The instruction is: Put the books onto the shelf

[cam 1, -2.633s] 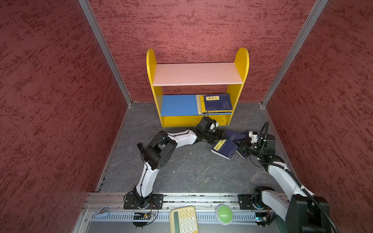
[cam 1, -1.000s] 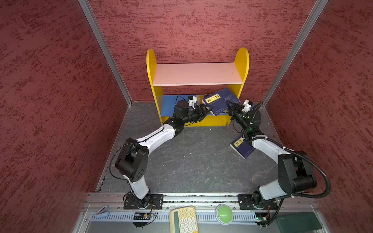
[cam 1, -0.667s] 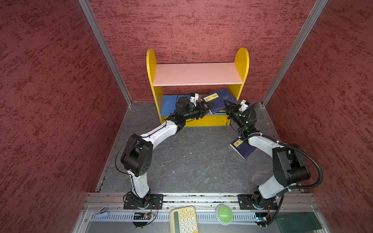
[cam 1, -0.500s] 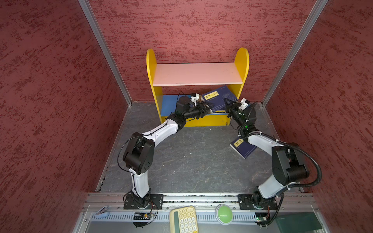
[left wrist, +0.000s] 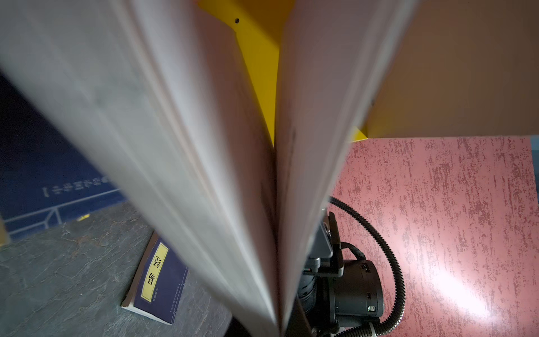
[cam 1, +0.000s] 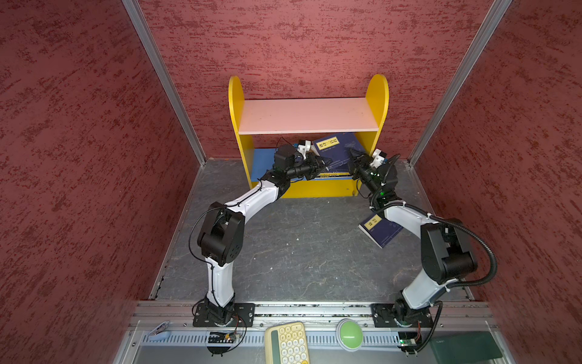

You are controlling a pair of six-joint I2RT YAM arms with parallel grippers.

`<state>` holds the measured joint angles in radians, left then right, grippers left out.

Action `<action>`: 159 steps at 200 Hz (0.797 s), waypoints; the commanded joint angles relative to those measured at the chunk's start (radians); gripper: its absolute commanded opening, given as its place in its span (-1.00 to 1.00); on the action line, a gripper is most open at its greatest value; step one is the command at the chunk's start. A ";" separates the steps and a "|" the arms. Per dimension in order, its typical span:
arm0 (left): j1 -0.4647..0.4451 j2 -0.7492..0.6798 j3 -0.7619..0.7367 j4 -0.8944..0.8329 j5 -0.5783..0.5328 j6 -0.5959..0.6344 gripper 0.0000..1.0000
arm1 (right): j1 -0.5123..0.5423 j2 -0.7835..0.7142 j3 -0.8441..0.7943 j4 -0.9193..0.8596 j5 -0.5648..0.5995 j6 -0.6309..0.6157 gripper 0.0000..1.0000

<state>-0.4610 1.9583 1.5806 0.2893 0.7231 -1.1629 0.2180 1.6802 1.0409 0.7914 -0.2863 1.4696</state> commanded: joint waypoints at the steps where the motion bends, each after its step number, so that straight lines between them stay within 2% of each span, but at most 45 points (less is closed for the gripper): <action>1: 0.045 0.032 0.083 -0.047 0.104 0.064 -0.95 | -0.001 -0.047 0.016 -0.160 -0.019 -0.145 0.24; 26: 0.074 0.067 0.172 -0.174 0.184 0.154 -0.96 | -0.006 -0.132 0.020 -0.401 0.062 -0.318 0.59; 53: 0.098 0.124 0.259 -0.236 0.261 0.183 -0.96 | -0.021 -0.211 0.018 -0.596 0.162 -0.454 0.80; 78: 0.109 0.177 0.340 -0.289 0.323 0.205 -0.95 | -0.035 -0.275 0.013 -0.705 0.237 -0.562 0.97; 100: 0.115 0.215 0.407 -0.381 0.353 0.255 -0.94 | -0.061 -0.290 0.013 -0.755 0.283 -0.617 0.97; 125: 0.127 0.248 0.448 -0.428 0.373 0.279 -0.90 | -0.107 -0.272 0.006 -0.721 0.256 -0.639 0.97; 159: 0.150 0.291 0.479 -0.437 0.390 0.278 -0.90 | -0.112 -0.243 0.003 -0.635 0.210 -0.711 0.98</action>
<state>-0.3382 2.1899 2.0369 -0.0845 1.0718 -0.9279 0.1051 1.4204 1.0409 0.1009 -0.0666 0.8436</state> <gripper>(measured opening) 0.111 0.987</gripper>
